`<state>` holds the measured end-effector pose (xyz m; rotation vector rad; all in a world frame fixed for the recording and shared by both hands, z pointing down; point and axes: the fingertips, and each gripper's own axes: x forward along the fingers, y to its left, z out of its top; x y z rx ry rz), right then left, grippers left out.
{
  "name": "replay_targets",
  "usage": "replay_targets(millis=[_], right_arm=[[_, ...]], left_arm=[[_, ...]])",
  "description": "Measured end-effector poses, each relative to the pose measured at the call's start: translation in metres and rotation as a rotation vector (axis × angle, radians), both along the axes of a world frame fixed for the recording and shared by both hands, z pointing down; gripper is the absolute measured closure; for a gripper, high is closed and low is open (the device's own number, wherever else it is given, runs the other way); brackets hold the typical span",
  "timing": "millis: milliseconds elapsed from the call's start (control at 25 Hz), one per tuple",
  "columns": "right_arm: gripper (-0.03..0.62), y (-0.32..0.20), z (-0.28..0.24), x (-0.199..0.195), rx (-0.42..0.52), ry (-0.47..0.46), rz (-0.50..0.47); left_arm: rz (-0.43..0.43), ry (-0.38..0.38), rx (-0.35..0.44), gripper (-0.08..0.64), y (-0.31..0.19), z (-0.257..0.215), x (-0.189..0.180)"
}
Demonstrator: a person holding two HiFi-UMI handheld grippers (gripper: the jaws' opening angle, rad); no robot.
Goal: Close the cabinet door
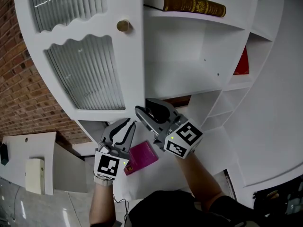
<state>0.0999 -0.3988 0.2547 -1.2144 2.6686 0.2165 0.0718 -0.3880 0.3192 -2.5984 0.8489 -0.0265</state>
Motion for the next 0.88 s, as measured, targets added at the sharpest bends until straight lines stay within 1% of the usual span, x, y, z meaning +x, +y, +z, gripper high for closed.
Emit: replay_targets(millis=[160,480,880], right_arm=[[0.456,-0.009,0.000,0.005,0.014,0.002,0.020],[0.411,-0.029,0.002,0.012,-0.006,-0.009,0.024],[0.393,-0.047,0.003,0.015,-0.044,-0.040,0.041]], left_arm=[[-0.010,0.021,-0.021,0.494,-0.007,-0.001,0.003],[-0.031,0.025,-0.029,0.497,-0.022,0.000,0.004],[-0.054,0.029,-0.031,0.497,-0.037,0.001,0.004]])
